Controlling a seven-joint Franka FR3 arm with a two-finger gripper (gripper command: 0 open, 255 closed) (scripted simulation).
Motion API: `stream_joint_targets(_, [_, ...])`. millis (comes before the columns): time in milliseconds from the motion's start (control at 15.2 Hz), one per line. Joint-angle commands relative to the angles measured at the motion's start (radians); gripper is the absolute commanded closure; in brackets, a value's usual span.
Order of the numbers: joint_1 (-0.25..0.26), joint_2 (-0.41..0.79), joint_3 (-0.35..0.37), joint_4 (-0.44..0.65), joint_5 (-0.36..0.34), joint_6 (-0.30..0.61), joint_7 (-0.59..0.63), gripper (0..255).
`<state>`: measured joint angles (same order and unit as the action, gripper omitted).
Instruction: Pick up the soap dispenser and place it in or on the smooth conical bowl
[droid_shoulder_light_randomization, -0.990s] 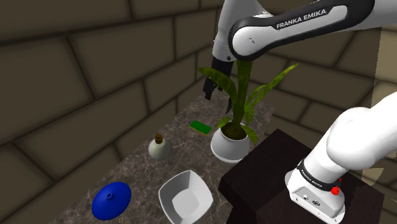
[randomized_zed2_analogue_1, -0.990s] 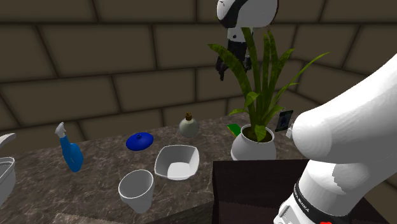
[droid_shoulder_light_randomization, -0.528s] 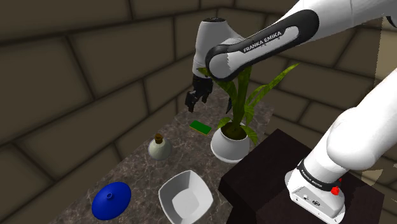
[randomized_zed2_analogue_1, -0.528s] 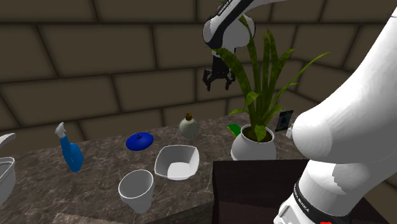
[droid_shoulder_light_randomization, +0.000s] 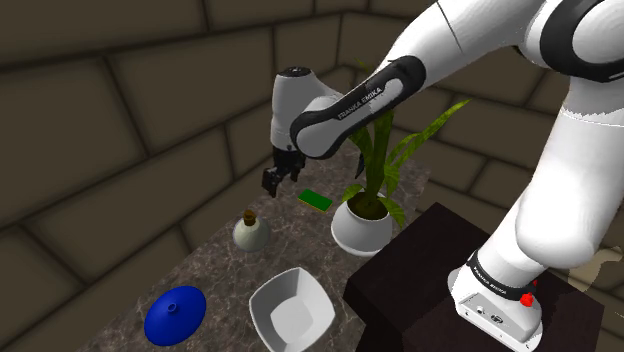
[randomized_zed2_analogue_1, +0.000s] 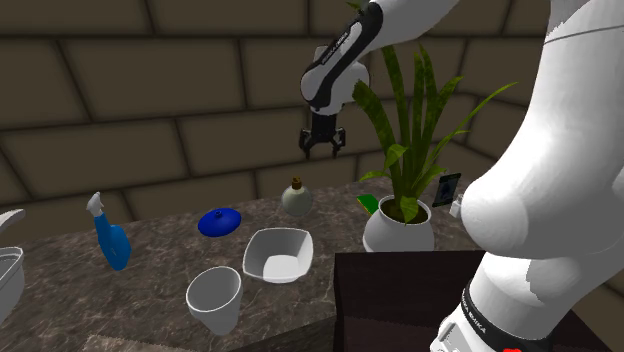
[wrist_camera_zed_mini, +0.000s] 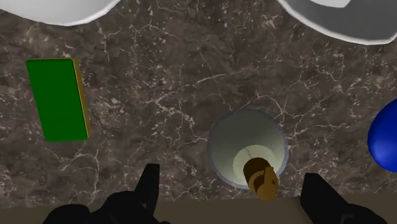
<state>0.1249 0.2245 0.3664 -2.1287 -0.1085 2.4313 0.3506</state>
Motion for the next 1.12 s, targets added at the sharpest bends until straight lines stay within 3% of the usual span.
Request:
stream_joint_targets(0, [0.022,0.074,-0.007,0.055,-0.037,0.013,0.035,0])
stream_joint_targets(594, [0.151,0.426,-0.066,0.372,-0.148,0.026,0.138,0])
stream_joint_targets(1056, [0.173,0.507,-0.088,0.411,-0.168,0.068,0.15,0])
